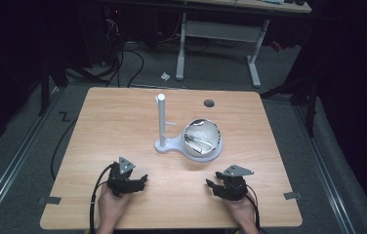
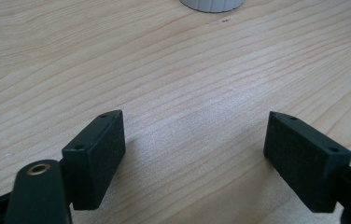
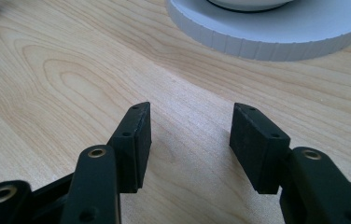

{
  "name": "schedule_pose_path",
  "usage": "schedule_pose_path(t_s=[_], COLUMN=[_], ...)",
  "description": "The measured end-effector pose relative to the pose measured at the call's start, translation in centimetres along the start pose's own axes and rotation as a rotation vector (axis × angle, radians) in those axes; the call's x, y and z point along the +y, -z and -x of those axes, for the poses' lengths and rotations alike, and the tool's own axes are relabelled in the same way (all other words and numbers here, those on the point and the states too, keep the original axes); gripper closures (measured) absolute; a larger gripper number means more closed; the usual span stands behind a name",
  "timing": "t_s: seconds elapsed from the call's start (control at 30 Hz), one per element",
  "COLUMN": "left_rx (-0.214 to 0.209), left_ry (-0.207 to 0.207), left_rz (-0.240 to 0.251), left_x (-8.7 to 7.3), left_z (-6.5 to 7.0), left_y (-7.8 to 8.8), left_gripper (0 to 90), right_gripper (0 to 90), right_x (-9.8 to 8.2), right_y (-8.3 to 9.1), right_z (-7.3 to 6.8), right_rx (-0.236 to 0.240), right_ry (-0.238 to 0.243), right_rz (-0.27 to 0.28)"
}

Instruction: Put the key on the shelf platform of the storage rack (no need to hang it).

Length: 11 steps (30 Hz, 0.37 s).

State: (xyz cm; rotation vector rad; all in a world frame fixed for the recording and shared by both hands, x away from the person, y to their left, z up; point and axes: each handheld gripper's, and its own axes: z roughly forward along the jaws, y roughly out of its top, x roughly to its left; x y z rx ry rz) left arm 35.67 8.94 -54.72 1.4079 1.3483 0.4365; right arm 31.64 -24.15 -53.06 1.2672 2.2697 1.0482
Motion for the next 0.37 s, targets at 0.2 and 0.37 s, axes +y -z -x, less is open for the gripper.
schedule_pose_path(t_s=[0.2, 0.37], left_rx=[0.000, 0.000], left_ry=[0.000, 0.000], left_rz=[0.000, 0.000], left_x=[0.00, 0.00], left_z=[0.00, 0.00], left_y=[0.00, 0.00], left_gripper=[21.1, 21.0], right_gripper=[45.4, 44.8], right_x=[0.03, 0.03], right_y=[-0.14, -0.18], right_z=[-0.60, -0.74], right_rx=[-0.034, -0.041], right_ry=[0.057, 0.071], right_rz=[-0.012, -0.014])
